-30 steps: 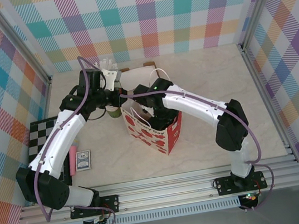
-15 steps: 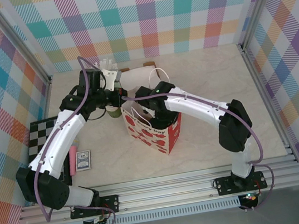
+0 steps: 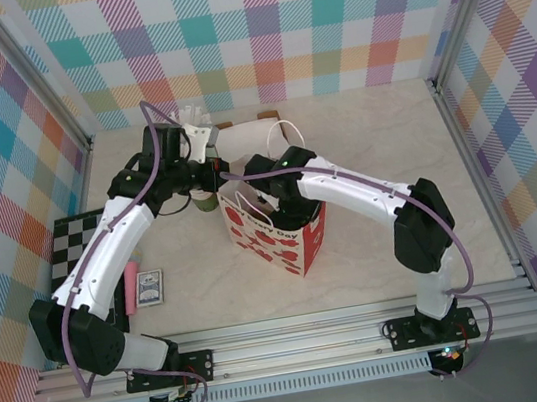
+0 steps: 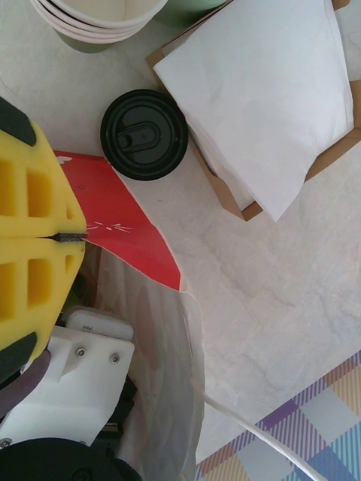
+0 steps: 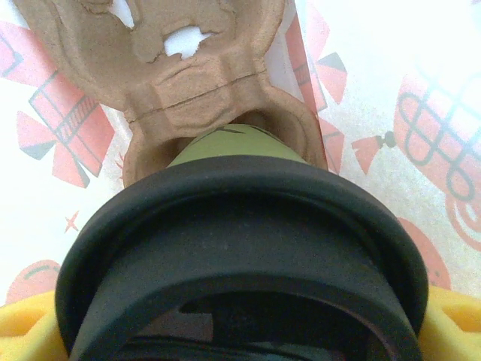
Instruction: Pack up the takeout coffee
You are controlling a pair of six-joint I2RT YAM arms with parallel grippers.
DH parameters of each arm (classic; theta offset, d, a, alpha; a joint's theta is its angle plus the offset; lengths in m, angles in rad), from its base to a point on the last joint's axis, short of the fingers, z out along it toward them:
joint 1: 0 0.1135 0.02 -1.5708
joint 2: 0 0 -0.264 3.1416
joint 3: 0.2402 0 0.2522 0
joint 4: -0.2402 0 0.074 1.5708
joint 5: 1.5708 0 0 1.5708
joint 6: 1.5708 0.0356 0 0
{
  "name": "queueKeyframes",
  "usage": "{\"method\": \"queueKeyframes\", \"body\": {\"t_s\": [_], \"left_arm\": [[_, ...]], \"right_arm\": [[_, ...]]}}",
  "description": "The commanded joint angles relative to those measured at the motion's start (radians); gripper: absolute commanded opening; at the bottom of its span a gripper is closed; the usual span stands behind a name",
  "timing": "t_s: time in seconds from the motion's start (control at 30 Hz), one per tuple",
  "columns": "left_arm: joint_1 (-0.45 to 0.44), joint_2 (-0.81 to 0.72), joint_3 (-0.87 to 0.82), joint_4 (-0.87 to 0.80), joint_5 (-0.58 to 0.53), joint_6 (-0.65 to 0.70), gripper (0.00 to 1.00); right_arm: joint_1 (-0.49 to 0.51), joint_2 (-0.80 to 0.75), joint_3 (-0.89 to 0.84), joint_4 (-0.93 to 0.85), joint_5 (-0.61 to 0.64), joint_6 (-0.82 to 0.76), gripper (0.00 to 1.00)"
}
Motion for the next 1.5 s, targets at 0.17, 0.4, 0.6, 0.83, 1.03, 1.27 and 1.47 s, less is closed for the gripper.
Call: {"method": "queueKeyframes", "body": {"t_s": [0.17,0.4,0.6,0.83,1.03,1.27,1.47], "left_arm": [[0.014,0.006,0.031,0.003,0.018,0.003,0.00],[0.014,0.007,0.032,-0.001,0.020,0.002,0.00],[0.014,0.008,0.031,-0.001,0.021,0.002,0.00],[0.014,0.012,0.033,-0.001,0.023,0.002,0.00],[0.014,0.014,0.035,-0.003,0.025,0.002,0.00],[0.014,0.013,0.038,-0.005,0.023,0.002,0.00],[0.014,0.016,0.039,-0.005,0.024,0.002,0.00]], "right_arm": [[-0.008,-0.040,-0.018,0.042,-0.046,-0.013,0.58],[-0.008,-0.035,-0.028,0.053,-0.038,-0.010,0.57],[-0.007,-0.039,-0.039,0.067,-0.035,-0.008,0.57],[-0.009,-0.039,-0.045,0.069,-0.035,-0.010,0.57],[-0.009,-0.039,-0.051,0.066,-0.043,-0.013,0.57],[-0.012,-0.028,-0.056,0.035,-0.047,0.012,0.57],[-0.012,-0.024,-0.068,0.037,-0.063,0.014,0.57]]}}
